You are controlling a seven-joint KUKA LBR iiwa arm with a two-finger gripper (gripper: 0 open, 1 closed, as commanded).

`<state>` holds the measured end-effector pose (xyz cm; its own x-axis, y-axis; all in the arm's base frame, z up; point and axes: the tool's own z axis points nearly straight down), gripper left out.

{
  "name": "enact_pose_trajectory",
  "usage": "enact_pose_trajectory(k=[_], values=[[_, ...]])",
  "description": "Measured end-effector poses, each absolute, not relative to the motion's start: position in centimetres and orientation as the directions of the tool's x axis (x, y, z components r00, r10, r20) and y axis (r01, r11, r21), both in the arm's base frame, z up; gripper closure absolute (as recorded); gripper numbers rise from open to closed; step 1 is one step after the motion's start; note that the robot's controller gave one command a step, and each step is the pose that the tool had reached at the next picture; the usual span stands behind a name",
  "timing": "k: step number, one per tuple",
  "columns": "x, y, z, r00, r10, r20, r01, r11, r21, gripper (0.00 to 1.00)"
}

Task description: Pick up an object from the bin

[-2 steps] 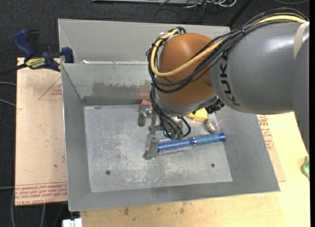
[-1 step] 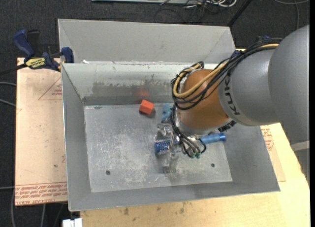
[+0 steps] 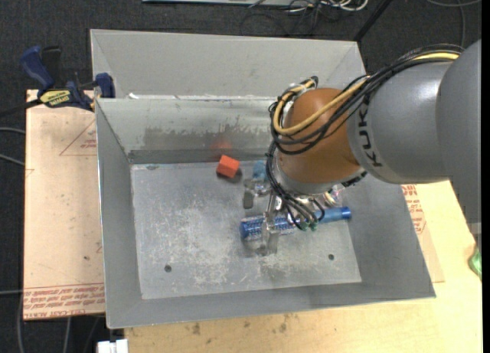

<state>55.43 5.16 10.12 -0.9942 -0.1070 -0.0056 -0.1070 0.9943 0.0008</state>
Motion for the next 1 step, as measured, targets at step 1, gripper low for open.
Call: enact_pose_trajectory(k=[1], values=[[54.16,5.02,9.93,-0.982,-0.187,0.001,-0.187,0.982,0.001,0.0]])
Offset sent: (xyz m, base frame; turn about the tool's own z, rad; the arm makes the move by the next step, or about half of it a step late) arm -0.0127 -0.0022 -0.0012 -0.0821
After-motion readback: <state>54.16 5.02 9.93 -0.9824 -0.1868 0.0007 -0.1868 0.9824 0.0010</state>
